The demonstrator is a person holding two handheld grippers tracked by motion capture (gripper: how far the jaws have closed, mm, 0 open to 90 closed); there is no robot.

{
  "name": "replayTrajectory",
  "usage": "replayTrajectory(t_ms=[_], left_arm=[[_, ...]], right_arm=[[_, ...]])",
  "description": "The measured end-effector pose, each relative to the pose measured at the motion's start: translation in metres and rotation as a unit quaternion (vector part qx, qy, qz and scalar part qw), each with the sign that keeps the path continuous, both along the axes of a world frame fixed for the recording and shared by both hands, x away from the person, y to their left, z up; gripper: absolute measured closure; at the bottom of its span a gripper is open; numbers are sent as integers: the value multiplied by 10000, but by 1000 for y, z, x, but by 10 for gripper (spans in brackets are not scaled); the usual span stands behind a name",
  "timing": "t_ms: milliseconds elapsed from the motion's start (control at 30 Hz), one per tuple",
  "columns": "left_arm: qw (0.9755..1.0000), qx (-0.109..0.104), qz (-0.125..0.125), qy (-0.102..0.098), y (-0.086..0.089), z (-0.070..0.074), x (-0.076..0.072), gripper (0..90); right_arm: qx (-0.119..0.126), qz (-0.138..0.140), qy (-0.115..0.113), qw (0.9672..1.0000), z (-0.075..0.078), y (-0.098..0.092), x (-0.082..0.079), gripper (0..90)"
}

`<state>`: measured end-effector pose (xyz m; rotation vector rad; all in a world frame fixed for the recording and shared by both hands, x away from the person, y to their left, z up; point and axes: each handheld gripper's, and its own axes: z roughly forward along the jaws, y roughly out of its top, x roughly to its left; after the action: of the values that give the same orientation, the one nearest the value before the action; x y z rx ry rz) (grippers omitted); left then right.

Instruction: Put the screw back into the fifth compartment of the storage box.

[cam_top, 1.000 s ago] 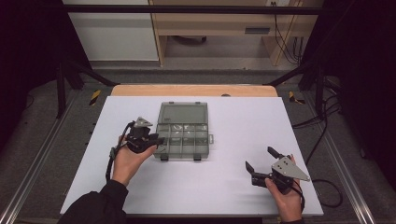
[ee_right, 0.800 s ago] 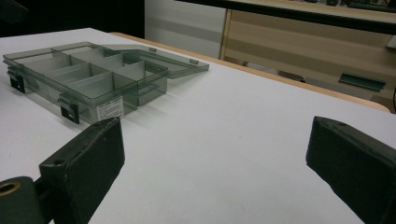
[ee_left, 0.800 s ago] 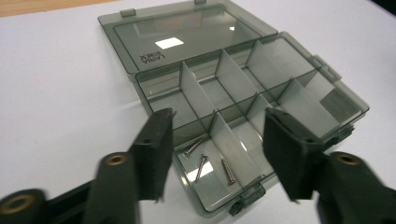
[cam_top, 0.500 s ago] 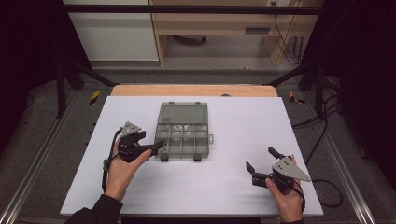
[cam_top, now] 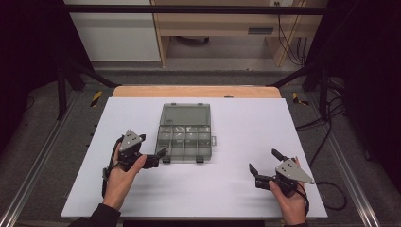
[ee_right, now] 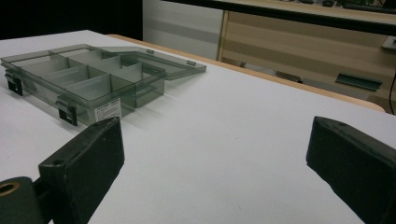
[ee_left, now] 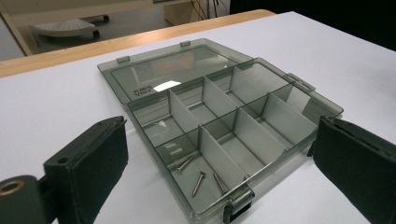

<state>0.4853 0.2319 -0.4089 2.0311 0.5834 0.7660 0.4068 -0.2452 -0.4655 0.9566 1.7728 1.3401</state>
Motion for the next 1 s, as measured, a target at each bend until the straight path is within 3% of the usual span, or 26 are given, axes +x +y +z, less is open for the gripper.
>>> replayTrajectory(t_ms=[200,400,1000], left_arm=[[9999,-152,20,-43,2,-1,-4,32],[9998,-83,-101,-168,2,0,-8,31],[9978,-284,-349,-482,-5,5,-24,29]], right_arm=[[-13,-3,9,10000,0,0,0,40],[3,1,1,10000,0,0,0,40],[-10,5,15,10000,0,1,0,39]])
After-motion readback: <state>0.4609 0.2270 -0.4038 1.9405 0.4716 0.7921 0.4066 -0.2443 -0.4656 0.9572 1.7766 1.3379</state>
